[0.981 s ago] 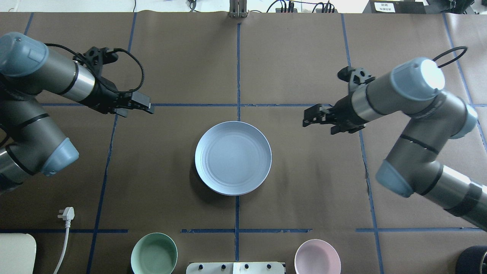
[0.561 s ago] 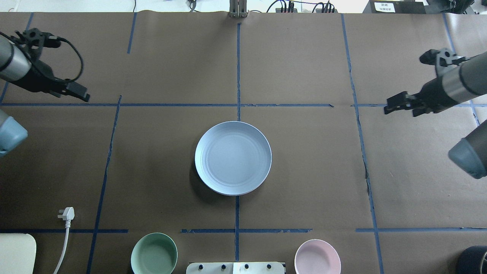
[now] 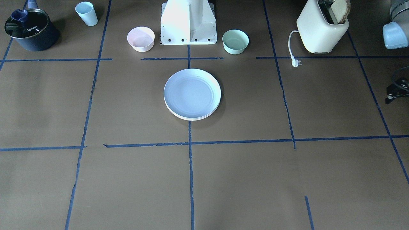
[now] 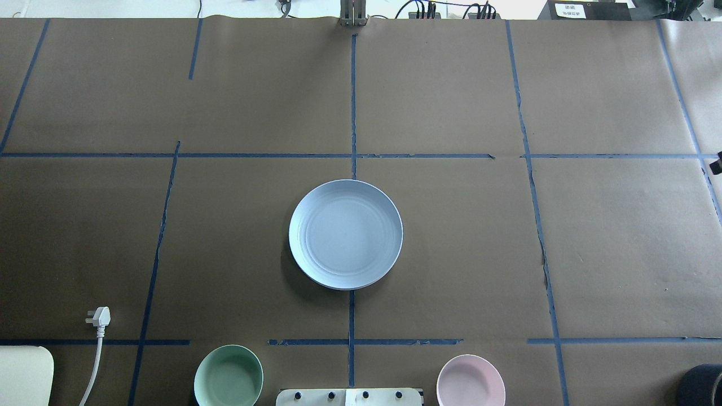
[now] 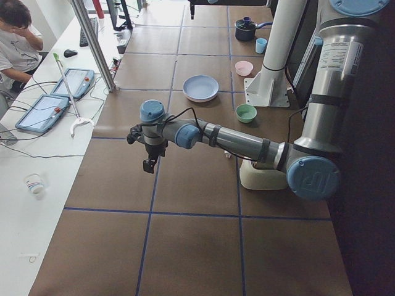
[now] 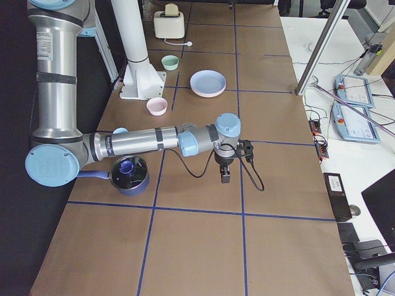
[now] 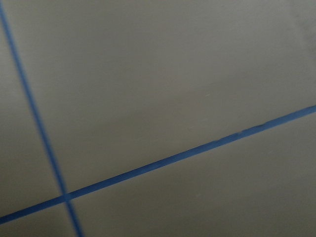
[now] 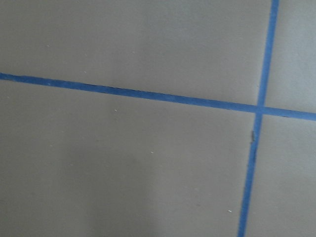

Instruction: Stack three plates with pink and blue

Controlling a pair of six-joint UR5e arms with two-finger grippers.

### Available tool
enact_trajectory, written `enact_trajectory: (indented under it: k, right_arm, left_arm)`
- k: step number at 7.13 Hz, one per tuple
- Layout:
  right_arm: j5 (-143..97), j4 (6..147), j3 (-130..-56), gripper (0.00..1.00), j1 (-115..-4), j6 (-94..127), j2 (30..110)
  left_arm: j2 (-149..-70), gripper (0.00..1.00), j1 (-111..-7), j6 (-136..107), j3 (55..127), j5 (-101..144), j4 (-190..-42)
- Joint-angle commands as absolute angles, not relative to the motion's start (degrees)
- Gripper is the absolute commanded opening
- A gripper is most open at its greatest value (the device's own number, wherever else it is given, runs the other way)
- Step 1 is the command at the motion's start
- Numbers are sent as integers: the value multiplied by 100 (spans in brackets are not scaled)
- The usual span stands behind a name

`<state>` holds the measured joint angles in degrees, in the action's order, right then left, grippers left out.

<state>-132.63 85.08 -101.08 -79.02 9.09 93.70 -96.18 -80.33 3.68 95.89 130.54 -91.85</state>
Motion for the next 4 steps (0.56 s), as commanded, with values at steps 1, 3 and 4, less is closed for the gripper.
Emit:
enact_trajectory:
  k: [1, 3, 4]
  right_arm:
    - [-13315, 9340, -10107, 100, -8567, -120, 9448]
    - [-13254, 9422, -10090, 100, -8569, -185, 9422]
    - [-13289, 9422, -10107, 100, -8569, -124, 9413]
  left_arm:
    - [-9344, 100, -8612, 1018, 9563, 13576, -8544]
    - [-9229, 100, -8788, 1141, 9589, 13764, -8350]
    - [-9220, 100, -8980, 1499, 9598, 13755, -8158]
